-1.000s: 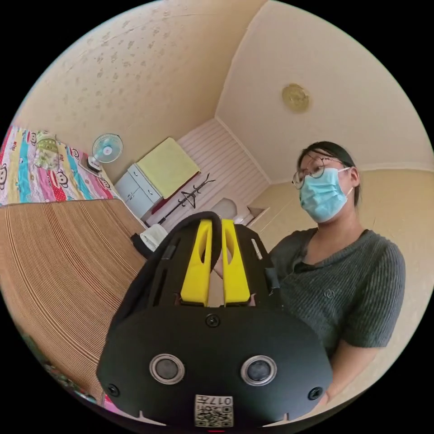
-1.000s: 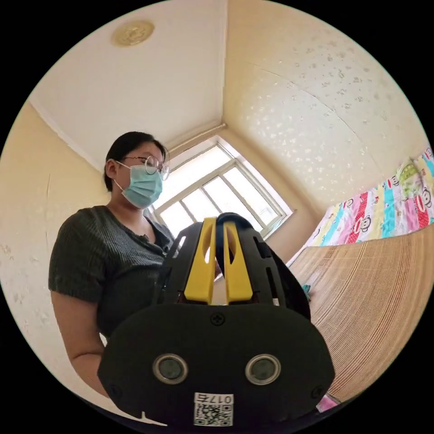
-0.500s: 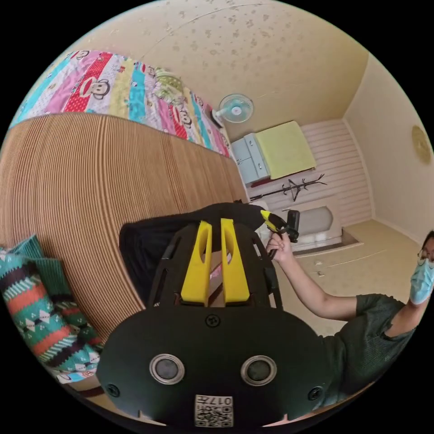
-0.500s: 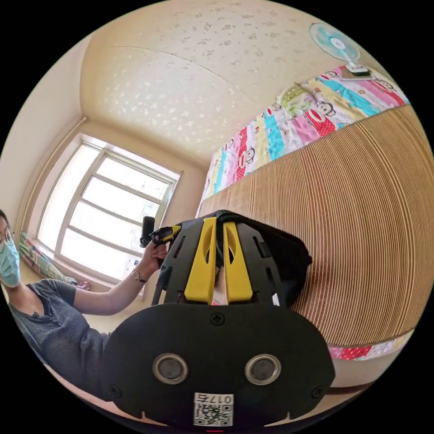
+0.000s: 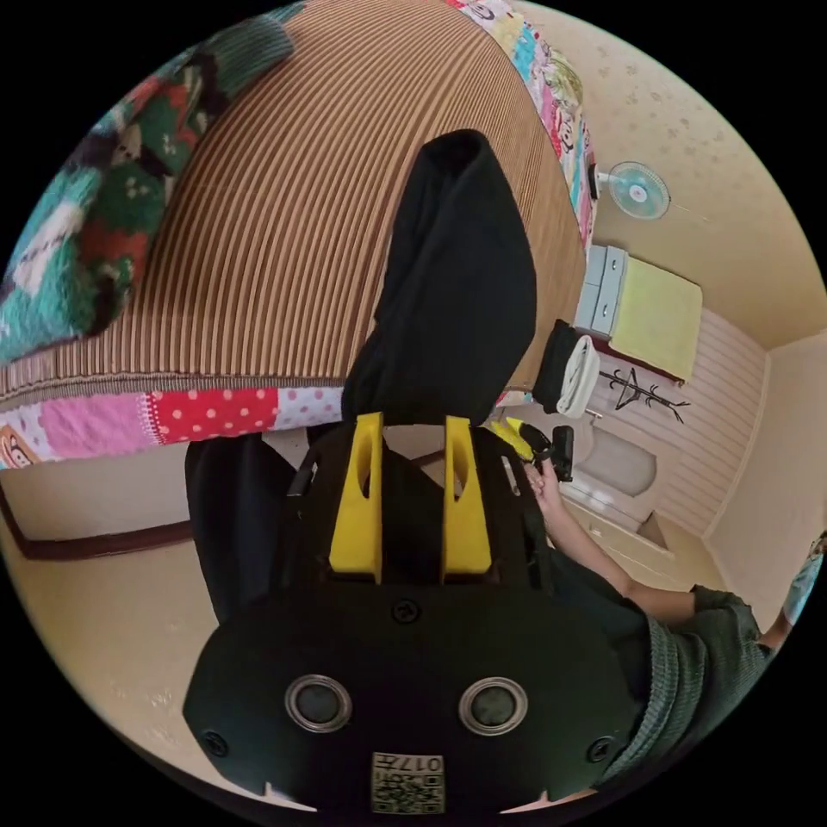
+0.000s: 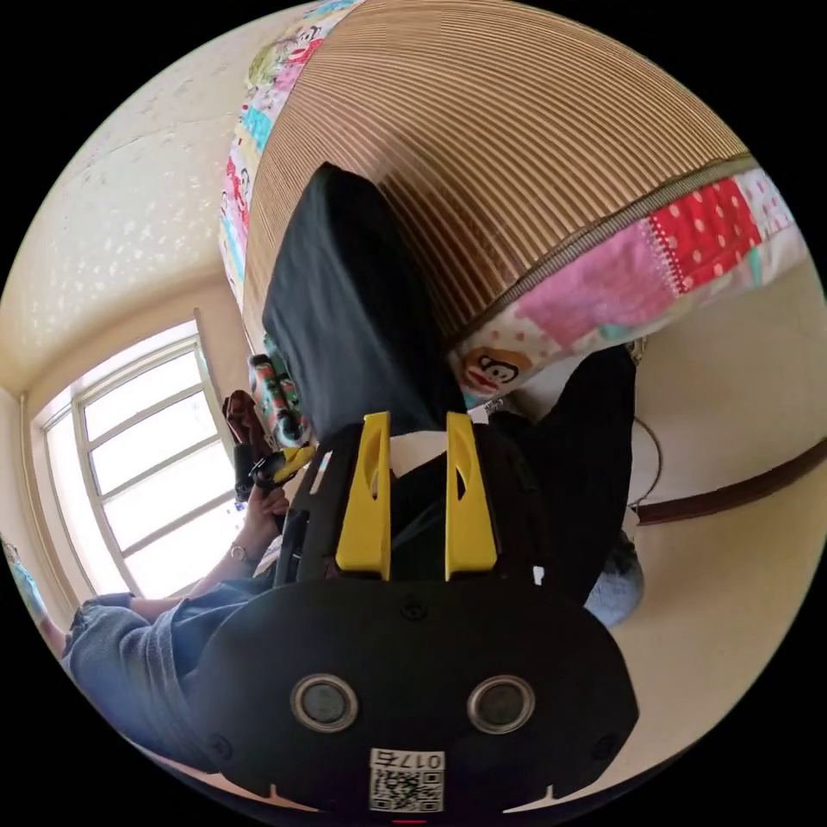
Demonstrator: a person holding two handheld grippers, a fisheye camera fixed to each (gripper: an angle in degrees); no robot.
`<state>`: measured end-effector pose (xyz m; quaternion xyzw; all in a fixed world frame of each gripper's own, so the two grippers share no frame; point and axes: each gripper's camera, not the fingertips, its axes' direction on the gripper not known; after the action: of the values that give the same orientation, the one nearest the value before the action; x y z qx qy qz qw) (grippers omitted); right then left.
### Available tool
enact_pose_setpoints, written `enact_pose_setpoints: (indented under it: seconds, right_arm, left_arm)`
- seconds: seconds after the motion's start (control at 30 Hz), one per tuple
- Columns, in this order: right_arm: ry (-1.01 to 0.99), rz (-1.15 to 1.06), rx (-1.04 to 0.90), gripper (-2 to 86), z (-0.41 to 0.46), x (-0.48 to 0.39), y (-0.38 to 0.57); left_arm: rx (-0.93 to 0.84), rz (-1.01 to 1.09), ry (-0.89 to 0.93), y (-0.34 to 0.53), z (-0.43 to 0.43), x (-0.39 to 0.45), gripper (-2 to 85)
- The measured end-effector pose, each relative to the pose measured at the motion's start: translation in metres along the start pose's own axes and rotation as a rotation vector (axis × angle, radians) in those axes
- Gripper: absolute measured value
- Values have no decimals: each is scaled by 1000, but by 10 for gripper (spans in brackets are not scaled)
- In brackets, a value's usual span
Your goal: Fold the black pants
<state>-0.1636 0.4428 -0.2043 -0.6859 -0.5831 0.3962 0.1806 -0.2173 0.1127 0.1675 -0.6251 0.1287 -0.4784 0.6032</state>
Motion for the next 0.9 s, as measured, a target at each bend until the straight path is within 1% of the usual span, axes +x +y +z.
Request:
enact_pose_setpoints:
  seconds: [0.07,0.13,0.2,0.3,0.37,0.4,0.43,0.47,0.5,0.57,0.6,0.63,0.67,0.7,0.73,0.8,0.9]
  right_arm:
    - [-102,-23,79,135,-22,0,-23]
    - [-128,-48,112,152,-34,-5,-47]
    - [-121,-75,109,165,-36,-10,-74]
    - [-55,-113,30,177,-20,-12,-118]
    - [-2,-154,-78,180,6,-10,-144]
    - [7,-164,-114,179,14,-9,-148]
    - [24,-182,-190,175,31,-8,-155]
    - [42,-207,-228,167,41,-7,-158]
    - [50,-214,-232,163,44,-7,-157]
    - [84,-200,-176,142,41,-3,-147]
    - [70,-202,-163,136,40,-1,-143]
    - [-17,-163,-205,129,45,7,-137]
    - [-52,-110,-203,120,42,15,-130]
    - [-58,-110,-198,114,40,17,-125]
    - [-82,-112,-188,105,34,20,-113]
    - [-132,-118,-217,94,27,23,-95]
    - [-221,-180,-269,78,19,7,-60]
  left_arm:
    - [70,39,50,-10,-18,4,108]
    - [121,91,29,-32,-34,15,115]
    - [121,133,-3,-53,-37,21,123]
    - [64,174,-52,-87,-27,23,133]
    - [29,169,-82,-101,-16,19,147]
    - [-23,162,-95,-107,-5,15,155]
    - [-78,175,-85,-109,7,14,147]
    - [-88,173,-89,-108,11,13,144]
    - [-56,160,-118,-102,9,13,139]
    - [-9,139,-109,-89,4,12,135]
    - [-9,107,-84,-80,5,9,128]
    - [-37,64,-48,-71,9,4,118]
    - [-32,46,-24,-65,8,0,105]
    - [-25,34,47,-53,3,-6,80]
    - [-28,3,106,-42,-3,-14,77]
    - [-59,-6,123,-26,-16,-20,73]
    - [-109,97,73,3,-51,-10,68]
